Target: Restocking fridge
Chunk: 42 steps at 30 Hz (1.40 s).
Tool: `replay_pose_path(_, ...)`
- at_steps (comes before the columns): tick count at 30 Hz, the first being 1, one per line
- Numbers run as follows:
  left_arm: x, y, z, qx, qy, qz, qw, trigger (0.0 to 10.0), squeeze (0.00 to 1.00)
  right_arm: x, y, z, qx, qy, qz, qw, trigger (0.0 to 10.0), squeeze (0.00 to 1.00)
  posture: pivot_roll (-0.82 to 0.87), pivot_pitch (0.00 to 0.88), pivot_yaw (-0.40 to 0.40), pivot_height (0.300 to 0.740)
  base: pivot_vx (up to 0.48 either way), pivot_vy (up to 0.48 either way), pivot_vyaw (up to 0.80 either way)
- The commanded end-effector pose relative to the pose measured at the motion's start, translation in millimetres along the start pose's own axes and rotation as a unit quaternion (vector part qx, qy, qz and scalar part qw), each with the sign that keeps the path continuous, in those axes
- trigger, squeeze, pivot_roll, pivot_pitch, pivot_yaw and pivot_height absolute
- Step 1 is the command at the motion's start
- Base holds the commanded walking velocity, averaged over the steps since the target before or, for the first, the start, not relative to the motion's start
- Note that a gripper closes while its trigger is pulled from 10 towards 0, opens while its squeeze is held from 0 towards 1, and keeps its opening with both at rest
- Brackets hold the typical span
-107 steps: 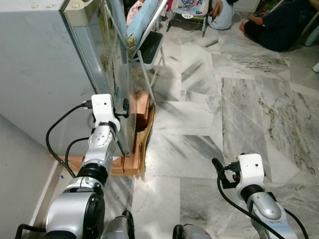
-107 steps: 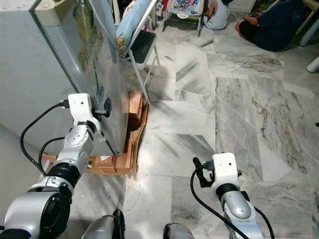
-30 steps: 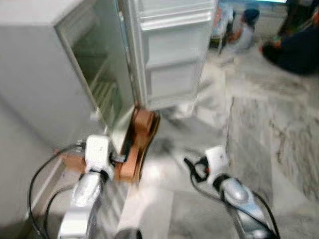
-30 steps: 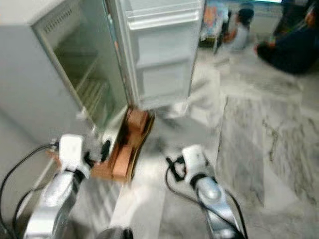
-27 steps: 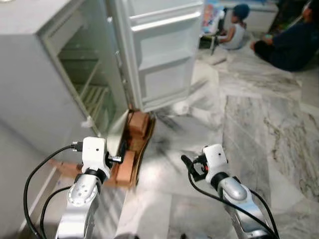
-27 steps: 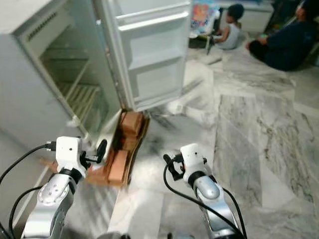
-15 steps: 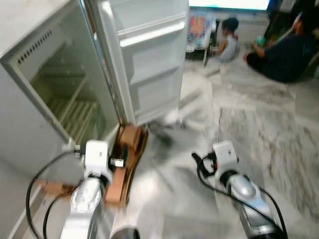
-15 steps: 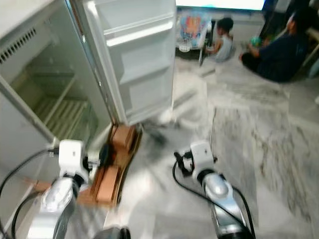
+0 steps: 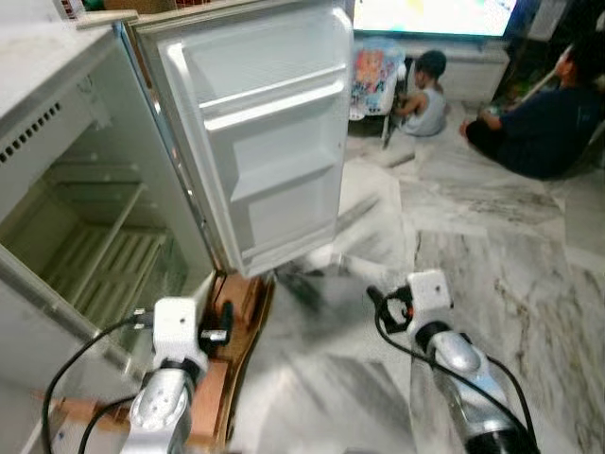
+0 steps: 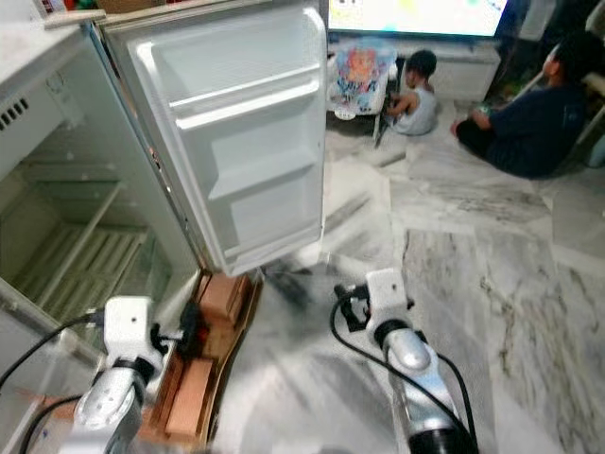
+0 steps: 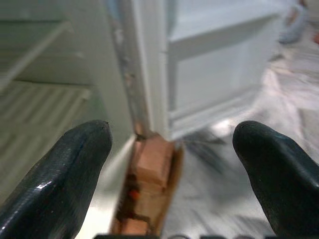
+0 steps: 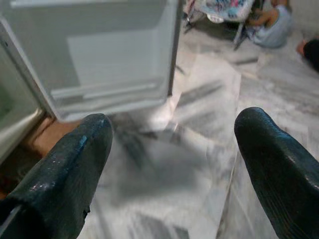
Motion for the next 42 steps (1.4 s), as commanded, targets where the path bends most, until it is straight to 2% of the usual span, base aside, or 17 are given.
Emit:
replay_pose_path(1,2.2,-0.4,9,-0.010,-0.025,0.001,1.000,10.0,0.00,16.1,-2.9,7,-0.013,0.004,0.028,1.000,10.0,0.00,0.01,0.065,0.020,0.740,0.000,0.000,0.00)
replay_pose_path(3,-1.1,-0.7,14,-0.014,-0.037,-0.019,0.999,10.0,0.00,19.2,-4.3,10,-0.022,0.008,0.032,0.999,10.0,0.00,-0.01,0.053,0.022,0.740,0.000,0.000,0.00)
replay_pose_path(4,3.2,0.3,31,-0.036,-0.030,-0.018,0.999,10.0,0.00,19.8,-2.9,17,-0.035,0.030,0.029,0.999,10.0,0.00,-0.02,0.044,0.027,0.740,0.000,0.000,0.00)
replay_pose_path(5,4.6,1.1,37,-0.043,-0.028,-0.016,0.999,10.0,0.00,18.6,-1.7,19,-0.040,0.031,0.026,0.998,10.0,0.00,-0.02,0.048,0.026,0.740,0.000,0.000,0.00)
replay_pose_path(8,0.8,4.5,43,-0.051,-0.032,-0.028,0.998,10.0,0.00,11.0,1.7,17,-0.043,0.014,0.007,0.999,10.0,0.00,-0.01,0.043,0.016,0.740,0.000,0.000,0.00)
replay_pose_path(10,-5.6,8.3,44,-0.057,-0.052,-0.048,0.996,10.0,0.00,2.5,4.7,11,-0.036,0.002,-0.011,0.999,10.0,0.00,-0.01,0.052,0.002,0.740,0.000,0.000,0.00)
replay_pose_path(11,-6.9,11.1,42,-0.055,-0.057,-0.059,0.995,10.0,0.00,-4.0,7.2,7,-0.029,-0.008,-0.023,0.999,10.0,0.00,-0.01,0.065,-0.001,0.740,0.000,0.000,0.00)
replay_pose_path(12,-1.7,13.3,34,-0.042,-0.052,-0.047,0.997,10.0,0.00,-8.1,9.6,5,-0.027,-0.018,-0.028,0.999,10.0,0.00,-0.01,0.060,-0.008,0.740,0.000,0.000,0.00)
replay_pose_path(14,1.5,16.2,30,-0.035,-0.045,-0.040,0.998,10.0,0.00,-9.0,11.3,4,-0.026,-0.014,-0.026,0.999,10.0,0.00,-0.01,0.058,-0.026,0.740,0.000,0.000,0.00)
replay_pose_path(17,-3.1,20.8,17,-0.028,-0.069,-0.049,0.996,10.0,0.00,-8.6,14.0,-3,-0.016,-0.014,-0.027,0.999,10.0,0.00,0.00,0.041,-0.029,0.740,0.000,0.000,0.00)
replay_pose_path(21,-9.7,17.0,14,-0.031,-0.069,-0.049,0.996,10.0,0.00,-2.7,11.4,3,-0.028,-0.014,-0.022,0.999,10.0,0.00,-0.01,0.036,-0.011,0.740,0.000,0.000,0.00)
replay_pose_path(23,-7.3,9.5,15,-0.038,-0.063,-0.012,0.997,10.0,0.00,4.4,5.8,17,-0.055,-0.005,-0.013,0.998,10.0,0.00,-0.01,0.039,0.031,0.740,0.000,0.000,0.00)
replay_pose_path(25,-5.6,7.5,16,-0.042,-0.057,0.009,0.997,10.0,0.00,6.1,4.5,24,-0.068,0.011,-0.008,0.998,10.0,0.00,-0.01,0.045,0.038,0.740,0.000,-0.240,0.00)
replay_pose_path(33,-5.6,7.5,16,-0.042,-0.057,0.009,0.997,10.0,0.00,6.1,4.5,24,-0.068,0.011,-0.008,0.998,10.0,0.00,-0.01,0.045,0.038,0.740,0.000,-0.480,0.00)
replay_pose_path(34,-8.1,5.6,15,-0.039,-0.047,0.009,0.998,10.0,0.00,6.4,5.0,27,-0.072,0.010,-0.006,0.997,10.0,0.00,-0.01,0.045,0.038,0.740,0.000,-0.480,0.00)
replay_pose_path(37,-16.0,0.2,22,-0.055,-0.061,-0.035,0.996,10.0,0.00,3.6,14.6,21,-0.066,0.002,-0.011,0.998,10.0,0.00,-0.04,0.060,0.035,0.740,0.000,-0.480,0.20)
replay_pose_path(42,-2.0,-10.2,29,-0.063,-0.067,-0.022,0.996,10.0,0.00,-1.4,6.1,35,-0.086,0.006,-0.019,0.996,10.0,0.00,-0.06,0.061,0.058,0.740,0.000,-0.480,0.00)
Point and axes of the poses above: a point about 5 cm out from each wrist's last joint towards the gripper, its own y axis pointing back from the gripper into the wrist, its own z axis along the axis of the wrist's last joint, x = y × z, the point moved 4 cm from there along -y, pointing out of the wrist towards the gripper, and after that the axes turned 3 degrees about y, right-handed, at the moved point
